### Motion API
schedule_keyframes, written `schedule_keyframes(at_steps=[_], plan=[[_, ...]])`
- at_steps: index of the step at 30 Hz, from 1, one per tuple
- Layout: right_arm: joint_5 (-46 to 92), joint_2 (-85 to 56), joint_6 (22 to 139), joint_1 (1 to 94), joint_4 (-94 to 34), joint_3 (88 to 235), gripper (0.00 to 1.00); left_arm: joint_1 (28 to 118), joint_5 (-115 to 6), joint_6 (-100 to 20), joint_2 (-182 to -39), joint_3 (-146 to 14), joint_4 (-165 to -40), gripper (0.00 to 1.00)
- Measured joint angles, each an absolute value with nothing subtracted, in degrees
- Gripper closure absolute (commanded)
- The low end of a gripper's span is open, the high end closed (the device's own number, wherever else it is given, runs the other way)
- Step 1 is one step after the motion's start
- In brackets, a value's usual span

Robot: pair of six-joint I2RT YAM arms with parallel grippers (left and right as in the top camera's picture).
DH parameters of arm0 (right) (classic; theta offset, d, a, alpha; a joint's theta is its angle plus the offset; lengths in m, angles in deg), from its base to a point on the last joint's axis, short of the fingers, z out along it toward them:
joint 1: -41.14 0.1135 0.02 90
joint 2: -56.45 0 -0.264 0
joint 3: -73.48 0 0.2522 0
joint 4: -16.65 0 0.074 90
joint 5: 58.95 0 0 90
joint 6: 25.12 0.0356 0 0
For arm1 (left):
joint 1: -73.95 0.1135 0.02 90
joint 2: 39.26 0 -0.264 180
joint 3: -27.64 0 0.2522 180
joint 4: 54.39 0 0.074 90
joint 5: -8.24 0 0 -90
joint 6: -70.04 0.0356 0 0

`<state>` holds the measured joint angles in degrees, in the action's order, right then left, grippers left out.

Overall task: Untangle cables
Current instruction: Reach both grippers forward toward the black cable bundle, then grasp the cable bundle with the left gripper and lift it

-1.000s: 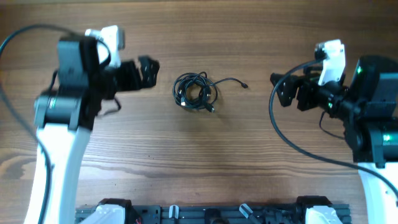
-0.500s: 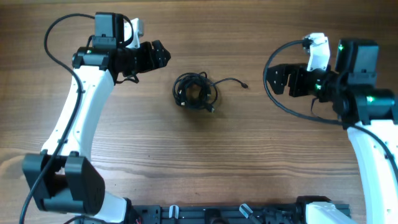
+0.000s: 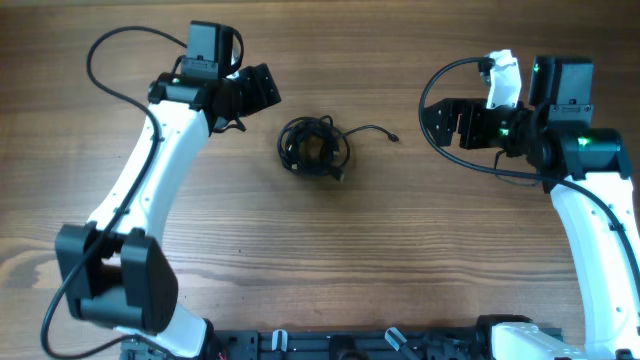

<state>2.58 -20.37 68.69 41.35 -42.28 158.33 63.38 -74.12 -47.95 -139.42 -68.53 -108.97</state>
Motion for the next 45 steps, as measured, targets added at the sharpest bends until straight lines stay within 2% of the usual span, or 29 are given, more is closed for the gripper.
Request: schedule_keyframes(at_steps=[7,17,24,25,27,29,32,38,45], plan=[[2.6,-20.4,68.7,41.3,-41.8,158.3,0.01,61.4,-74.7,-49.6,-146.3,-68.5,-105.2,0.27],[2.6,-20.4,68.7,41.3,-41.6,158.3,0.01,57.0,-74.7,-47.2,-153.0,-68.6,-108.3,0.32],[2.6,-20.4,68.9,41.3,-41.6,158.3,0.01,55.8,-74.4,-43.1,-155.8,-68.1,-109.2,0.39],[2.6,-20.4,68.9,41.3,-41.6,158.3,0.00,55.4,-74.4,-42.1,-155.8,-67.6,-108.6,0.43],[2.6,-20.4,68.9,41.3,-41.6,158.3,0.01,54.6,-74.4,-41.3,-155.8,-66.5,-107.1,0.64],[2.6,-20.4,69.0,41.3,-41.6,158.3,0.01,54.1,-74.2,-41.0,-155.8,-65.2,-105.2,0.75],[2.6,-20.4,69.2,41.3,-41.6,158.3,0.01,54.0,-74.1,-41.4,-155.8,-64.0,-103.4,0.96],[2.6,-20.4,71.3,41.3,-41.6,158.3,0.01,54.2,-70.8,-42.8,-155.8,-64.9,-103.1,0.96],[-1.6,-20.4,72.9,41.5,-40.6,158.3,0.01,55.3,-56.6,-45.2,-151.7,-72.1,-103.7,0.96]])
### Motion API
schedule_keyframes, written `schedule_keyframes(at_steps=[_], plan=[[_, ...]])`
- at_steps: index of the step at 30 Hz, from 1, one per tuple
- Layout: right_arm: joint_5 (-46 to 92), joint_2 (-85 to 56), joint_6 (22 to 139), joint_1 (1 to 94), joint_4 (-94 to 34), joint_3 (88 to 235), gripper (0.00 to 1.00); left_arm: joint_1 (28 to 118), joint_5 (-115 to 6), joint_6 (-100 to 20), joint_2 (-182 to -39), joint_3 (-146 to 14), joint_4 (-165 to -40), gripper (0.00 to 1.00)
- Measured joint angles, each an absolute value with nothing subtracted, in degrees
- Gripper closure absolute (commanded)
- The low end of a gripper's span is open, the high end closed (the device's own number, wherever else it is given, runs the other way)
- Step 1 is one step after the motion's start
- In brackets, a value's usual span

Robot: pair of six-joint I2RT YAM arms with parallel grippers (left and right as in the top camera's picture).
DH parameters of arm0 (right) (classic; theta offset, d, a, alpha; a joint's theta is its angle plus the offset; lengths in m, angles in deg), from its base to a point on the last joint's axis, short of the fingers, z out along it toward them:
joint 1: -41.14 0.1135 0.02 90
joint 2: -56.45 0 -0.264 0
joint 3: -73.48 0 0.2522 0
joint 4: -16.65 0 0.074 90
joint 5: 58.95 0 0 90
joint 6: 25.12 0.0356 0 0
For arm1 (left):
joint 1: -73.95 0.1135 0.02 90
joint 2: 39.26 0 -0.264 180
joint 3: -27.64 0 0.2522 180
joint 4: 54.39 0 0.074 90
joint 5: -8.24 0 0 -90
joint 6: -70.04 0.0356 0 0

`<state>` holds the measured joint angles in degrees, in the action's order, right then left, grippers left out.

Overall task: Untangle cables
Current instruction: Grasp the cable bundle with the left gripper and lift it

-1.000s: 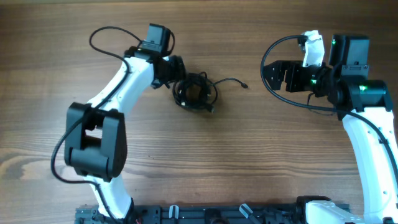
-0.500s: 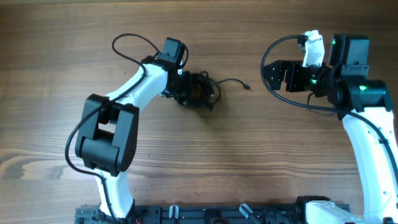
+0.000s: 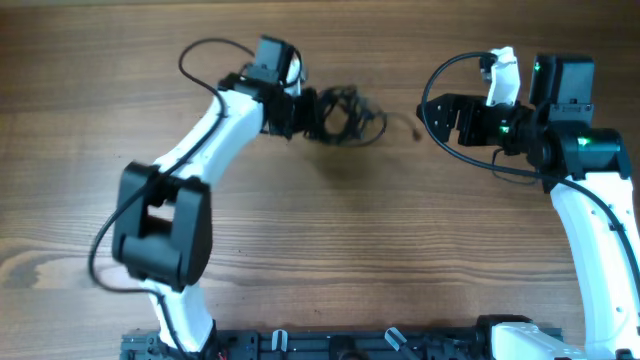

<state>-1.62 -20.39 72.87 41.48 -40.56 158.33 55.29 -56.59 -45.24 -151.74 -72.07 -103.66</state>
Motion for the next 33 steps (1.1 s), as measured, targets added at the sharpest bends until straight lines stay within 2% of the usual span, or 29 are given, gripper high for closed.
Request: schedule_keyframes(at_steps=[5,8,15,21,24,33], plan=[[-3.2,-20.4,76.5,42.4,-39.3,158.3,0.06,57.8,-46.2,-50.0,-144.9,-74.5,-101.9,0.96],[-3.6,-20.4,78.6,42.3,-38.3,158.3,0.14,58.7,-39.6,-52.1,-144.3,-74.6,-102.0,0.96],[-5.7,-20.4,80.7,42.3,-36.2,158.3,0.23,58.7,-32.5,-53.5,-144.3,-74.6,-102.2,0.96],[-8.4,-20.4,81.3,42.3,-35.3,158.3,0.23,58.7,-29.8,-54.0,-144.3,-74.6,-102.2,0.96],[-8.9,-20.4,81.4,42.3,-34.9,158.3,0.26,59.2,-23.1,-54.9,-144.3,-74.6,-99.5,0.96],[-11.4,-20.5,86.8,42.3,-25.5,158.3,0.25,63.8,-4.9,-57.6,-144.3,-74.6,-95.2,0.95]])
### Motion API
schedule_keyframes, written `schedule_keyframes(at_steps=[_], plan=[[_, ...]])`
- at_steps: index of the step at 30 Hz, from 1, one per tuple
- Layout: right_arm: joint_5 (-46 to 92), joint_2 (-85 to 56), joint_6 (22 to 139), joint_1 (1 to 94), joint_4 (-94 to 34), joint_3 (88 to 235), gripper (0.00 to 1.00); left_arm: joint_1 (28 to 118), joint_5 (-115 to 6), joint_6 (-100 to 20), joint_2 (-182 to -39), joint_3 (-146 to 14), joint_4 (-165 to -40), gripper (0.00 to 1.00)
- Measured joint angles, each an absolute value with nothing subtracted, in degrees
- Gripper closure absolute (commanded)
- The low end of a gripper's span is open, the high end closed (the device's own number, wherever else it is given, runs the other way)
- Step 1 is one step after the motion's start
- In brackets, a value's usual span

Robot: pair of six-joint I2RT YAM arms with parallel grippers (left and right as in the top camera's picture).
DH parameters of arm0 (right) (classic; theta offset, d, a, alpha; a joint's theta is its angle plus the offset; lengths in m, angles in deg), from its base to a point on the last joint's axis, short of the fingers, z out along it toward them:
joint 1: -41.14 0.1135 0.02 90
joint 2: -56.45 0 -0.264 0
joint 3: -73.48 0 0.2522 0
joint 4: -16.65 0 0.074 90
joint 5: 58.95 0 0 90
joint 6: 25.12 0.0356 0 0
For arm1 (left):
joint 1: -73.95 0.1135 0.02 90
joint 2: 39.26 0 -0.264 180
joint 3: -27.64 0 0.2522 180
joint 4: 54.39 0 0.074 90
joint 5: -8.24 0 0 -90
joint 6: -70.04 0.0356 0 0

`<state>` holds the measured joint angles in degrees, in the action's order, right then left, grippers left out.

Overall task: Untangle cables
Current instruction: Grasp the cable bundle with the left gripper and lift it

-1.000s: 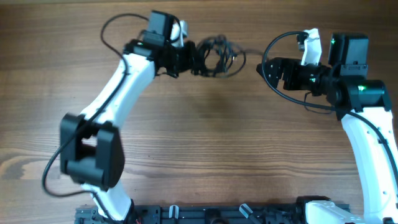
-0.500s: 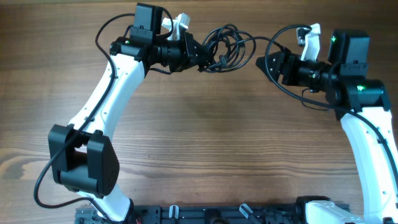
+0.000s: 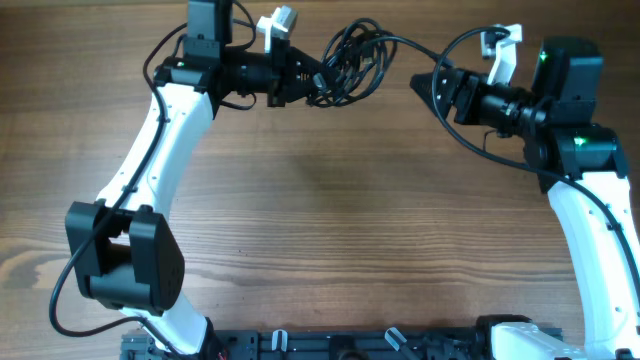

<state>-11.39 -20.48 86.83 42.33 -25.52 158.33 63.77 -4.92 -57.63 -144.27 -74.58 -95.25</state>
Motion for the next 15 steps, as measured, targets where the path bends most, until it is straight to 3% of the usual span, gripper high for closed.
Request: schedule_keyframes(at_steps=[15], plan=[[-22.8,-23.2,91.7,44.1,-17.3,158.3,0.26,60.9,0.1,-58.3,-144.3,-74.6,-94.8,0.93]])
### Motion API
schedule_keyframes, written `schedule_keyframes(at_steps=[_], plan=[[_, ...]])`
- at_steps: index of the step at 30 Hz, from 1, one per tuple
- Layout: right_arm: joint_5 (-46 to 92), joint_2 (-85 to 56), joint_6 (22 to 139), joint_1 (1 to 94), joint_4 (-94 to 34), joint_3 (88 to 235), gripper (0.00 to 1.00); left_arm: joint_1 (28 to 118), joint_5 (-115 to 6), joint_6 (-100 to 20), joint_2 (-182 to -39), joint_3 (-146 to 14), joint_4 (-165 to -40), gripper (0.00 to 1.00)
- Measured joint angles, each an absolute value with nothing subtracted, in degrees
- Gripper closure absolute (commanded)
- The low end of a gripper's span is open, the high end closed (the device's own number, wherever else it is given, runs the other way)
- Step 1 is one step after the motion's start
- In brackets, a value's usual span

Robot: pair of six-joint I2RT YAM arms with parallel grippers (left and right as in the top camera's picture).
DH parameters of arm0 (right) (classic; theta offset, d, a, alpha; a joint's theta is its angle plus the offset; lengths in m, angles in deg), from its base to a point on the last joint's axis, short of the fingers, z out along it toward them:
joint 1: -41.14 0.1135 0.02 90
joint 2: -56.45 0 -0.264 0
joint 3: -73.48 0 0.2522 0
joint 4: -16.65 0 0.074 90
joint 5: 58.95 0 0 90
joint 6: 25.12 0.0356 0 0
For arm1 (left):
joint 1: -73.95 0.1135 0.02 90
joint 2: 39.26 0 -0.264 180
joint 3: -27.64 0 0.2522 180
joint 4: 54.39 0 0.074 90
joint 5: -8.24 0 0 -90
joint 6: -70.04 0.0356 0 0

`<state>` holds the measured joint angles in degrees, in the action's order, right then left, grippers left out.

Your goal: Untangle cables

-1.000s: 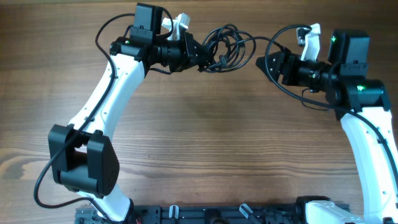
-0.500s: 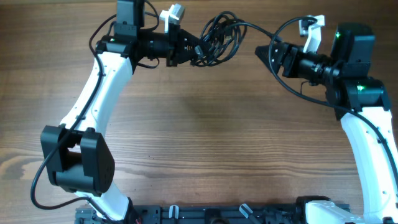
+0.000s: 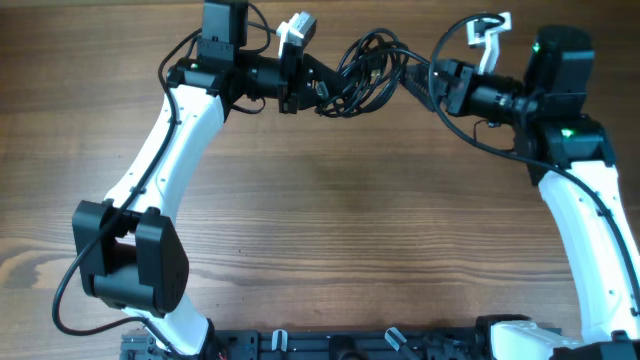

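Observation:
A tangled bundle of black cable [image 3: 362,72] hangs above the wooden table near its far edge. My left gripper [image 3: 322,90] comes in from the left and is shut on the bundle's left side. My right gripper [image 3: 408,76] reaches in from the right, its fingertips against the bundle's right edge. From overhead the bundle's strands hide whether the right jaws are closed on a strand. Loops of the bundle stick up between the two grippers.
The wooden table [image 3: 330,230] lies below the raised bundle. The arms' mounting rail [image 3: 350,345] runs along the near edge. Each arm's own black supply cable loops near its wrist, at the far left [image 3: 180,55] and at the far right [image 3: 470,135].
My left gripper has shifted slightly right with the bundle. My right gripper has moved left, from a short gap away to the bundle's right edge.
The bundle first lay coiled mid-table with both grippers away from it. Then my left gripper was at its left side. Then the bundle was up near the far edge in my left gripper, with my right gripper close. Now both grippers meet at the bundle.

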<state>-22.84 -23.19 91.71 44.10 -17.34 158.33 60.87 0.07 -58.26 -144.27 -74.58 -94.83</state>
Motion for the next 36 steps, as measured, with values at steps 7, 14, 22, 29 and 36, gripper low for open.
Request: schedule_keyframes(at_steps=[7,14,22,29,36], plan=[[-25.3,-23.3,92.1,44.4,-16.3,158.3,0.26,60.9,-1.8,-57.6,-144.3,-74.6,-94.8,0.92],[-25.9,-23.5,94.0,45.6,-14.7,158.3,0.26,58.8,-1.9,-57.6,-144.3,-74.6,-94.8,0.94],[-26.5,-24.1,96.3,43.2,-10.7,158.3,0.26,60.5,-1.3,-57.6,-144.3,-74.6,-94.7,0.96],[-26.8,-24.3,98.5,40.3,-9.0,158.3,0.26,64.9,-1.1,-57.6,-144.3,-74.6,-94.7,0.96],[-28.1,-29.6,98.6,43.6,-7.5,158.3,0.26,63.0,1.2,-57.6,-144.3,-74.6,-94.7,0.96]])
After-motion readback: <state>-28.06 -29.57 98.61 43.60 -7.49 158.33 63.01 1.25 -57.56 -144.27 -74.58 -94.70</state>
